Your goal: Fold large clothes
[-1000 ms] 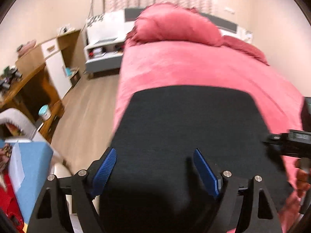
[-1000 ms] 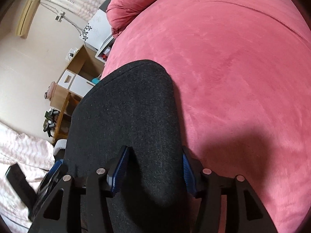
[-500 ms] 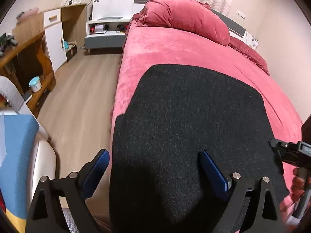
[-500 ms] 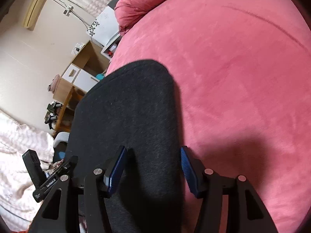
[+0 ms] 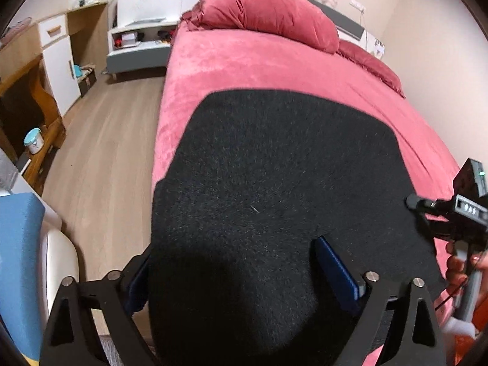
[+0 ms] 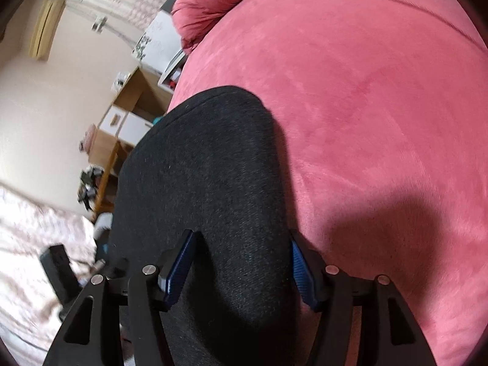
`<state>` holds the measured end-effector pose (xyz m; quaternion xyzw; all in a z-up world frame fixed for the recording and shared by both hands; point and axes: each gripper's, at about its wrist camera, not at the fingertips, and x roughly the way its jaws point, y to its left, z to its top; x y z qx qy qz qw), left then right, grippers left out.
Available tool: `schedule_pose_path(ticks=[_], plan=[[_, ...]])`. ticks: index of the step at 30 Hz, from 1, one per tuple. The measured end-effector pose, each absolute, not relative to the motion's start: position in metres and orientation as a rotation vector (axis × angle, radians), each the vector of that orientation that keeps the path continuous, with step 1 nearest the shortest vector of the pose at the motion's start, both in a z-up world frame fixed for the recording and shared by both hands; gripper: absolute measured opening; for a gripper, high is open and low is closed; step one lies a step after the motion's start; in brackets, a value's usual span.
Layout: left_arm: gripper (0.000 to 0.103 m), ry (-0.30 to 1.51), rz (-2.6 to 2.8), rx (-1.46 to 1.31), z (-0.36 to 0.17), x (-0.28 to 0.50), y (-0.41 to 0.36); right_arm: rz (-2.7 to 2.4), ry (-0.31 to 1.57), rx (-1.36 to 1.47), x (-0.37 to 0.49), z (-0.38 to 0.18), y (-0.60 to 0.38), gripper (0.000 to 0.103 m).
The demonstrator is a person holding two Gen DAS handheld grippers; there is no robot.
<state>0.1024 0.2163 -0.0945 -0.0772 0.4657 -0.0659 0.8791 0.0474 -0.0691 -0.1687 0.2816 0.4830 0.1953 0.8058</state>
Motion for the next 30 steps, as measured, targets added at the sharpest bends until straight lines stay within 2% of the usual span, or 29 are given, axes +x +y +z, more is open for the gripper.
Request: schedule_pose_path(ticks=[6,11,15,18,24,30], plan=[[0.103,1.018,-0.207,-0.27,-0.108,0.103,0.233,0.509,1.059,0.53,0.049,-0.165,-0.056,0.063],[0.103,1.118,-0.262,-0.585,-0.137,0.107,0.262,0.496,1.077,0.396,0.057,-0.164,-0.035,0.063],[0.074,1.044,-0.28,-0.453,-0.119,0.097,0.241,0.44,1.041,0.325,0.048,-0.157,-0.026,0.038],[0.063,1.022,-0.248,-0.46,-0.11,0.09,0.239,0.443,0.977,0.319,0.037,-0.139,-0.023,0.032],[0.054,0.938,-0.233,-0.359,-0.082,0.091,0.205,0.475,0.833,0.246,0.024,-0.09,-0.024,0.029],[0.052,0.918,-0.315,-0.327,-0.075,0.141,0.143,0.383,0.732,0.163,0.037,-0.054,-0.06,0.028]])
